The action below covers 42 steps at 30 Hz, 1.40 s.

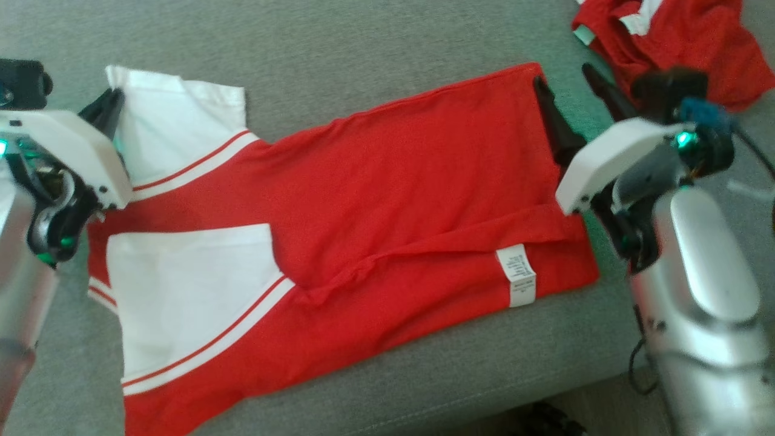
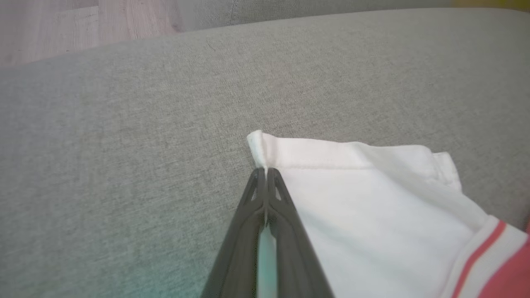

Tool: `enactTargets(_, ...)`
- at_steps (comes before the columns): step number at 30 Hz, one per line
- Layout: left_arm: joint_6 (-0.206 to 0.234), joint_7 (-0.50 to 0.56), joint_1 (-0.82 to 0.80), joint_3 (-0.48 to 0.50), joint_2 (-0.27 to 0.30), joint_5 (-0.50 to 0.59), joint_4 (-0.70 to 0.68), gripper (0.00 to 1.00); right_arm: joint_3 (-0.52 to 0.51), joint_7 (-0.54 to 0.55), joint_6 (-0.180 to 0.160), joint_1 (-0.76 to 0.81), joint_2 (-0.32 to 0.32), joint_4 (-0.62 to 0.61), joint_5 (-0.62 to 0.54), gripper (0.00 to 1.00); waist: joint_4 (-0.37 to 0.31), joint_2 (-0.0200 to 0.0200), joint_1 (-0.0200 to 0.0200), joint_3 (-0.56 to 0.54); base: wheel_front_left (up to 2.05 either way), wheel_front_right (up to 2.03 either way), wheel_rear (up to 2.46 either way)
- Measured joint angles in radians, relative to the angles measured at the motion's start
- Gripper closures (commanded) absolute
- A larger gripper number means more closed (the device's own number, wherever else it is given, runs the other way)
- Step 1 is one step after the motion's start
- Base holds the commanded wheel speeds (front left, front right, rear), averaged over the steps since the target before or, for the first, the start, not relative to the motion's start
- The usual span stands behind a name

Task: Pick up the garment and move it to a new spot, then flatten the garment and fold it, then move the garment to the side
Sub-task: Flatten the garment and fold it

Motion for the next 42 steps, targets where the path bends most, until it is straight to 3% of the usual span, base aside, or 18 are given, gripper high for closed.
enactTargets(12, -0.008, -0.094, -0.053, -0.004, -0.053, 0.016, -0.051, 1.00, 0.013, 0.063, 0.000, -0.194, -0.067, 0.323, -0.029, 0.00, 0.094, 0.0000, 0.0000, 0.000, 0.00, 0.00, 0.00)
enactTargets(13, -0.010, -0.094, -0.053, -0.007, -0.056, 0.015, -0.057, 1.00, 0.014, 0.068, 0.000, -0.199, -0.068, 0.345, -0.029, 0.05, 0.101, 0.0000, 0.0000, 0.000, 0.00, 0.00, 0.00)
enactTargets(15, -0.010, -0.099, -0.053, -0.016, -0.060, 0.015, -0.064, 1.00, 0.016, 0.068, 0.000, -0.209, -0.072, 0.376, -0.029, 0.45, 0.115, 0.0000, 0.0000, 0.000, 0.00, 0.00, 0.00)
enactTargets(16, -0.012, -0.103, -0.053, -0.020, -0.063, 0.015, -0.070, 1.00, 0.017, 0.067, 0.000, -0.215, -0.074, 0.384, -0.027, 0.55, 0.120, 0.0000, 0.0000, 0.000, 0.00, 0.00, 0.00)
enactTargets(18, -0.016, -0.111, -0.053, -0.021, -0.068, 0.014, -0.076, 1.00, 0.023, 0.067, 0.000, -0.232, -0.075, 0.408, -0.023, 0.92, 0.127, 0.0000, 0.0000, -0.002, 0.00, 0.00, 0.00)
enactTargets(19, -0.018, -0.112, -0.053, -0.021, -0.071, 0.009, -0.076, 1.00, 0.028, 0.062, 0.000, -0.238, -0.076, 0.416, -0.023, 1.00, 0.130, 0.0000, 0.0001, -0.004, 0.00, 0.00, 0.00)
enactTargets(28, -0.022, -0.163, -0.024, -0.021, -0.076, -0.010, -0.106, 1.00, 0.063, -0.036, 0.000, -0.246, -0.095, 0.463, -0.003, 1.00, 0.138, 0.0000, 0.0000, -0.051, 0.00, 0.00, 0.00)
enactTargets(35, -0.023, -0.210, 0.124, -0.021, -0.052, -0.029, -0.234, 1.00, 0.102, -0.101, 0.000, -0.166, -0.135, 0.415, 0.057, 1.00, 0.152, 0.0000, -0.0001, -0.123, 0.00, 0.00, 0.00)
enactTargets(42, 0.045, -0.244, 0.353, -0.020, -0.011, -0.067, -0.435, 1.00, 0.061, -0.122, 0.000, 0.024, -0.166, 0.322, 0.095, 1.00, 0.176, 0.0001, -0.0003, -0.201, 0.00, 0.00, 0.00)
